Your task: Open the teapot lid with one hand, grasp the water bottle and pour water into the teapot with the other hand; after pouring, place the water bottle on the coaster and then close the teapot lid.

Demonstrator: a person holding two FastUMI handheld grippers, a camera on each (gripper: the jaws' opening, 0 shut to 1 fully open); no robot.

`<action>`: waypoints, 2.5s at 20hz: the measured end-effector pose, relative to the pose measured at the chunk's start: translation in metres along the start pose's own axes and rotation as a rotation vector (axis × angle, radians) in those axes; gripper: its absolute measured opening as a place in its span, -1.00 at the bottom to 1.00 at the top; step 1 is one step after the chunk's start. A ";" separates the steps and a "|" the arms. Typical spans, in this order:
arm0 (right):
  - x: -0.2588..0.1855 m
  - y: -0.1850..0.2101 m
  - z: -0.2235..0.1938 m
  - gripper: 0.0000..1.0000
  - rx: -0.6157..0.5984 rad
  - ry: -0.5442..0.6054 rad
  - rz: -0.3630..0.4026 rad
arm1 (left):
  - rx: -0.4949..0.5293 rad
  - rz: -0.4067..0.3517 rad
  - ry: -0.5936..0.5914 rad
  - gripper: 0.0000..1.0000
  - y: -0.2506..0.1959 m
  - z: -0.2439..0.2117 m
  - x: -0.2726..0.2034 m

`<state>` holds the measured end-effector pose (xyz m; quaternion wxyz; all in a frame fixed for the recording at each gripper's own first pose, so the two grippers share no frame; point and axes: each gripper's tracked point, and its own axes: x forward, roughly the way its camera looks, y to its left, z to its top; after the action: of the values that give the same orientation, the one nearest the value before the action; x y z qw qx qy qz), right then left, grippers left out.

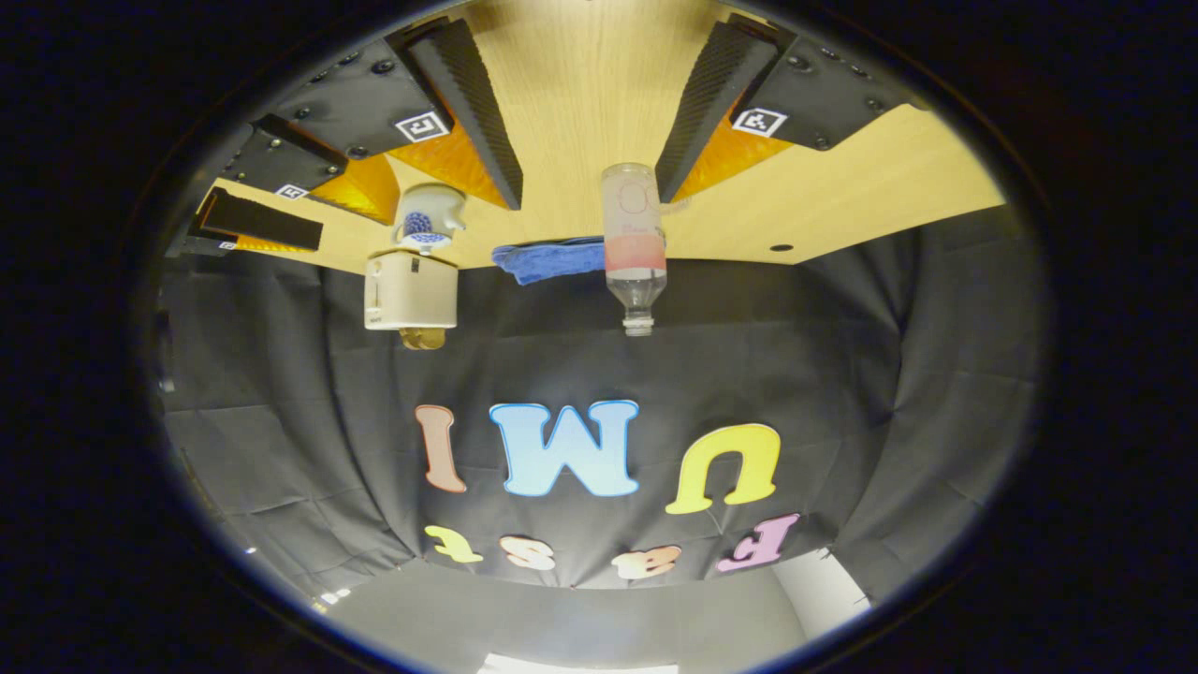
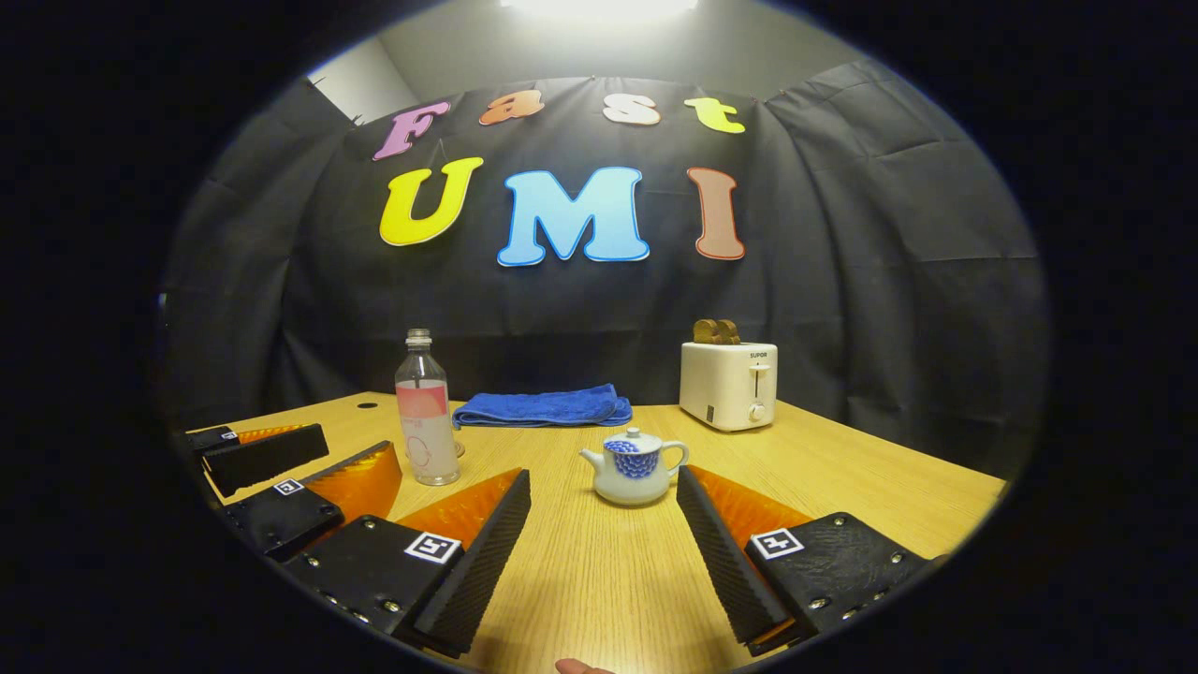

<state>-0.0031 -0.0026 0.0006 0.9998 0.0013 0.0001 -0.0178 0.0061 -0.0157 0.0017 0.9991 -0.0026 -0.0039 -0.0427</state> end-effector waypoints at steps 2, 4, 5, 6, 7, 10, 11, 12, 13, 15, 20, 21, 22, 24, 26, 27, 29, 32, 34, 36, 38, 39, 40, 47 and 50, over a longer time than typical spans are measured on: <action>0.001 0.001 0.000 0.94 0.003 0.000 0.012 | 0.002 -0.004 0.001 1.00 0.000 0.000 0.000; 0.002 0.002 0.000 0.94 0.003 -0.002 0.020 | 0.001 -0.007 -0.001 1.00 -0.001 0.000 0.001; 0.003 0.003 -0.001 0.94 0.003 0.001 0.027 | 0.000 -0.011 -0.004 1.00 -0.001 0.004 0.003; 0.004 0.004 -0.003 0.94 0.002 0.009 0.039 | 0.001 -0.018 -0.003 1.00 -0.002 0.003 0.006; 0.005 0.004 -0.006 0.94 0.006 0.022 0.047 | 0.003 -0.022 0.002 1.00 -0.002 0.003 0.010; 0.012 -0.001 -0.002 0.93 0.024 0.026 0.034 | 0.016 -0.019 0.013 0.99 0.003 0.001 0.024; 0.025 -0.007 0.005 0.93 0.028 0.020 0.026 | 0.018 -0.020 0.011 0.99 0.005 0.003 0.030; 0.036 -0.011 0.011 0.93 0.033 0.011 0.016 | 0.019 -0.022 0.015 1.00 0.004 0.005 0.036; 0.045 -0.012 0.014 0.93 0.031 0.008 0.010 | 0.017 -0.027 0.016 1.00 0.005 0.007 0.042; 0.063 -0.016 0.018 0.93 0.011 0.007 0.002 | -0.003 -0.023 0.007 1.00 0.011 0.014 0.054; 0.103 -0.027 0.020 0.90 -0.009 0.024 -0.008 | 0.034 0.012 -0.025 0.99 0.029 0.035 0.078; 0.109 -0.030 0.022 0.90 -0.019 0.025 -0.018 | 0.031 0.006 -0.031 0.99 0.030 0.036 0.084; 0.116 -0.033 0.023 0.90 -0.026 0.024 -0.023 | 0.024 -0.003 -0.037 0.99 0.029 0.039 0.088; 0.128 -0.037 0.022 0.89 -0.024 0.034 -0.032 | 0.021 -0.015 -0.036 1.00 0.029 0.041 0.096; 0.138 -0.036 0.016 0.88 -0.022 0.047 -0.030 | 0.039 -0.024 -0.034 1.00 0.027 0.041 0.103; 0.143 -0.035 0.014 0.84 -0.027 0.055 -0.030 | 0.046 -0.030 -0.031 0.99 0.025 0.040 0.105; 0.150 -0.032 0.008 0.80 -0.037 0.069 -0.019 | 0.050 -0.040 -0.020 0.99 0.026 0.037 0.110; 0.158 -0.030 -0.002 0.57 -0.021 0.102 -0.008 | 0.035 -0.043 -0.009 0.99 0.030 0.033 0.112; 0.162 -0.035 -0.005 0.37 0.003 0.111 -0.026 | 0.026 -0.035 -0.010 1.00 0.035 0.035 0.113; 0.164 -0.033 -0.006 0.12 0.007 0.116 -0.023 | 0.033 -0.029 -0.011 0.99 0.037 0.035 0.113; 0.165 -0.031 -0.003 0.11 -0.026 0.112 -0.031 | 0.029 -0.032 -0.012 0.99 0.038 0.034 0.114; 0.170 -0.032 -0.004 -0.60 -0.037 0.112 -0.033 | 0.029 -0.031 -0.012 1.00 0.039 0.035 0.114; 0.171 -0.032 -0.005 -0.60 -0.049 0.110 -0.028 | 0.028 -0.032 -0.012 1.00 0.038 0.034 0.114; 0.171 -0.033 0.000 -0.86 -0.090 0.100 -0.014 | 0.004 -0.037 0.011 1.00 0.041 0.024 0.119; 0.166 -0.033 0.012 -0.85 -0.091 0.067 -0.011 | 0.012 -0.031 0.030 1.00 0.041 0.019 0.123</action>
<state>0.1612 -0.0412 0.0122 0.9982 -0.0436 0.0346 -0.0232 0.1315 0.0143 0.0216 0.9982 0.0043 0.0109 -0.0583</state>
